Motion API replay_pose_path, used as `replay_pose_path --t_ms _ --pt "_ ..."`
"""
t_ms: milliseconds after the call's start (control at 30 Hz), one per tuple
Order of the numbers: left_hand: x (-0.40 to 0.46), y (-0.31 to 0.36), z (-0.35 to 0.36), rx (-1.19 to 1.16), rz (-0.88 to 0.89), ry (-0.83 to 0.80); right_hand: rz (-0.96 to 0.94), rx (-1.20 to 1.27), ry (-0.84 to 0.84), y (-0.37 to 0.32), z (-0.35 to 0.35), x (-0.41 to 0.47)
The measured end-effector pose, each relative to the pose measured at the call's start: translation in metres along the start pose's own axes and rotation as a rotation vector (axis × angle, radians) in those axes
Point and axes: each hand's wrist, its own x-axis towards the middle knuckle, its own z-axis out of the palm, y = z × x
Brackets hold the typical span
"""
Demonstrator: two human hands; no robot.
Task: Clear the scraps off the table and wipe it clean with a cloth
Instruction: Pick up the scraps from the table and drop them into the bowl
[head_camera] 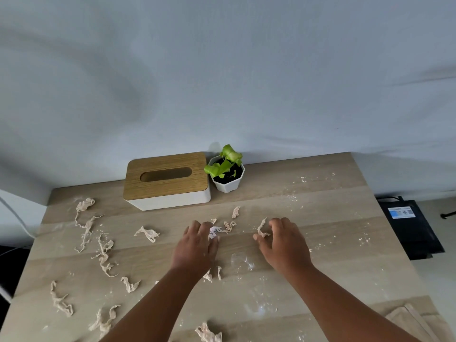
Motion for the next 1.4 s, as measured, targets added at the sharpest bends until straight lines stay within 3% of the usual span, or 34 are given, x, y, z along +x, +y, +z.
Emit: replay_pose_path --t_ms 267,667,867,1067,1400 --pt "0.020 -0.011 0.005 0.128 0.017 -0.107 -0.073 -0.104 -0.016 -0.007 0.014 0.008" --pt "0.026 -0.017 0.009 0.138 0.040 -0.132 -0.127 -0.133 0.063 -0.011 0.019 0.011" --pt "0.018 -0.015 0.005 -0.019 0.034 -0.023 -0.125 -0.024 0.109 -0.011 0.014 0.009" --pt "0.010 -0.013 -0.007 -0.121 0.039 0.049 -0.209 -0.035 0.014 -0.023 -0.006 0.013" --pt "-0.011 -0.018 -0.029 -0.131 0.055 0.060 -0.110 0.021 -0.139 -0.039 -0.007 0.013"
